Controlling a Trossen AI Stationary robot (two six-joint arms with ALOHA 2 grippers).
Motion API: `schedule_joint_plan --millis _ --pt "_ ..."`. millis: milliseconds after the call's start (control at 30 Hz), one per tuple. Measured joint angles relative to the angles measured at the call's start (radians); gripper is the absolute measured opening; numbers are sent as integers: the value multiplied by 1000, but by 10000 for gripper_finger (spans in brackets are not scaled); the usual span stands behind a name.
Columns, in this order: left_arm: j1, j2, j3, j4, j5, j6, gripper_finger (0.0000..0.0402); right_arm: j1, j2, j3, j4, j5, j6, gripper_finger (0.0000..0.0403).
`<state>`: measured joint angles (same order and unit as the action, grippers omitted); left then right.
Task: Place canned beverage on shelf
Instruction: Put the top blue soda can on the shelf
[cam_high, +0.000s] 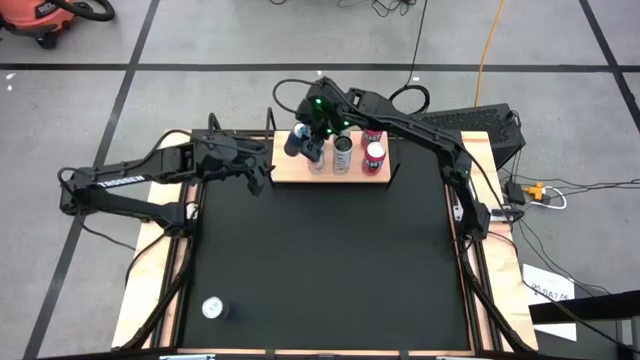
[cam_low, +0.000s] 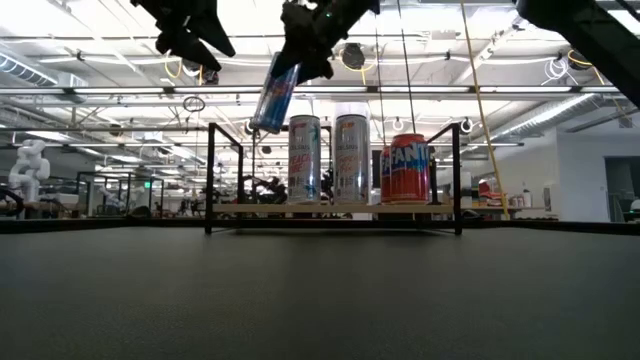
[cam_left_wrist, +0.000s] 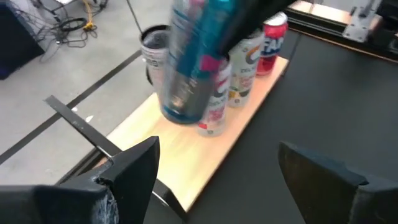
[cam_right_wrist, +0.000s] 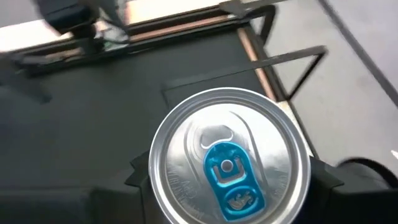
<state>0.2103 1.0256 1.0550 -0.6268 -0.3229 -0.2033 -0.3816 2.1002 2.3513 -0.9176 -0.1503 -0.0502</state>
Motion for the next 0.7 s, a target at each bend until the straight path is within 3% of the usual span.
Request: schedule_joint_plan --millis 233,467,700 --pt "69 9 0 130 69 139 327 12 -4 0 35 -59 -110 223" --pt "149 69 0 217 265 210 327 13 -3 0 16 -126 -151 223" --pt "180 126 -1 227 299 219 327 28 -3 0 -17 -150 -155 223"
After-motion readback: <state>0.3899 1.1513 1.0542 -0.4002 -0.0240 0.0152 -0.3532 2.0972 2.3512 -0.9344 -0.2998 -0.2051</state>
